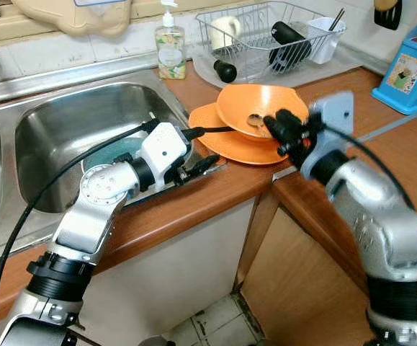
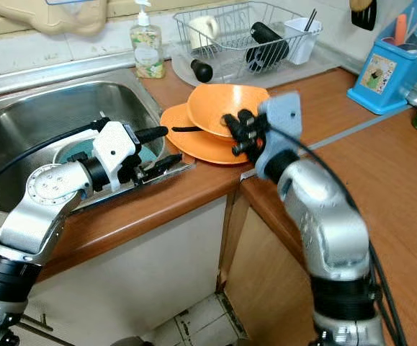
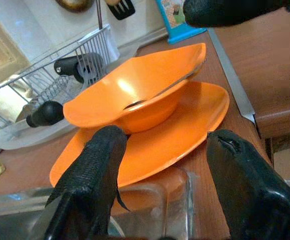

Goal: Kitchen organization

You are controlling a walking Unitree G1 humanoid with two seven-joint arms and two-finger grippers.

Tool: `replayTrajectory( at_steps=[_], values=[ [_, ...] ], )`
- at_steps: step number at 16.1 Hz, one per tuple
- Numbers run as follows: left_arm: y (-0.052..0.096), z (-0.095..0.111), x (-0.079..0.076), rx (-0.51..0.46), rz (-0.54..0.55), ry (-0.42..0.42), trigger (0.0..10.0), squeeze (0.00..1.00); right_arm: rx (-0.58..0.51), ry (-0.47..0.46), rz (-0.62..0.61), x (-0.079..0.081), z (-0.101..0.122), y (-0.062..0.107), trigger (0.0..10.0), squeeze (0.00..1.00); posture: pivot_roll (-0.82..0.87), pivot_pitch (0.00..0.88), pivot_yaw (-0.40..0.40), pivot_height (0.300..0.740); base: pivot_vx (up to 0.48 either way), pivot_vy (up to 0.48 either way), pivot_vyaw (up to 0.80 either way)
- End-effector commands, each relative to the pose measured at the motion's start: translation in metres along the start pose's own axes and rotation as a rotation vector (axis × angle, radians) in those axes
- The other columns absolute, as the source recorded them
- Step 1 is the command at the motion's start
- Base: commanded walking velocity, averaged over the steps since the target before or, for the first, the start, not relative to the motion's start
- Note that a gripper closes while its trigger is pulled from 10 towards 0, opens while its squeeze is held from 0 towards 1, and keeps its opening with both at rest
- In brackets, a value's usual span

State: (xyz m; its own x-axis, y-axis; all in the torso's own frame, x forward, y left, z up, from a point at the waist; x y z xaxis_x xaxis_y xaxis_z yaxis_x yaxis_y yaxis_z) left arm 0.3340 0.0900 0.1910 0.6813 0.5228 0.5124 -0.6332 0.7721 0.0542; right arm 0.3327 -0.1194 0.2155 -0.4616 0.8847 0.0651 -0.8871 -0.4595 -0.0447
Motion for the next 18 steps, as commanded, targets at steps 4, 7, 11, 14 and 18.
replayTrajectory(
  at_steps=[4, 7, 11, 14, 18],
  values=[
    [0.000, 0.002, -0.003, 0.001, -0.023, -0.008, 10.0, 0.00, -0.017, 0.022, -0.022, 0.005, -0.008, 0.003, 10.0, 1.00, -0.12, 0.000, 0.020, 0.740, 0.000, 0.000, 0.00],
    [0.000, 0.001, -0.003, 0.004, -0.024, -0.011, 10.0, 0.00, -0.009, 0.010, -0.071, 0.003, -0.016, -0.002, 10.0, 0.00, -0.12, 0.000, 0.018, 0.740, 0.000, 0.000, 0.00],
    [0.002, 0.001, -0.002, 0.008, -0.020, -0.016, 10.0, 0.00, 0.012, 0.019, -0.166, -0.001, -0.027, -0.012, 10.0, 0.00, -0.11, 0.000, 0.013, 0.740, 0.000, 0.000, 0.00],
    [0.002, 0.001, -0.003, 0.010, -0.022, -0.019, 10.0, 0.00, 0.012, -0.009, -0.170, 0.001, -0.031, -0.016, 4.8, 0.00, -0.10, 0.000, 0.013, 0.740, 0.000, 0.000, 0.00],
    [0.002, 0.001, -0.002, 0.010, -0.024, -0.022, 10.0, 0.00, -0.004, -0.029, -0.183, 0.000, -0.031, -0.023, 1.6, 0.00, -0.10, 0.000, 0.013, 0.740, 0.000, 0.000, 0.00]
  ],
)
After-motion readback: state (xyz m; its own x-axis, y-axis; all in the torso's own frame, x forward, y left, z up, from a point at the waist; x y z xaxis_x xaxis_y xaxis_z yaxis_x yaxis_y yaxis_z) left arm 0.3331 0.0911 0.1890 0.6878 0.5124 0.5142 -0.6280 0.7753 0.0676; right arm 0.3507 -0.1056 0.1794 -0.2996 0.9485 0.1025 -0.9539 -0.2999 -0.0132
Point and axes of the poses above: a point about 5 cm out from each wrist's last joint towards the gripper, its own y axis pointing back from the gripper into the wrist, its own z axis along the axis of the wrist's last joint, x = y × z, the point moved 4 cm from there along -y, pointing out of the wrist towards the gripper, and after that the axes turned 5 degrees about -y, right-handed, at the moved point
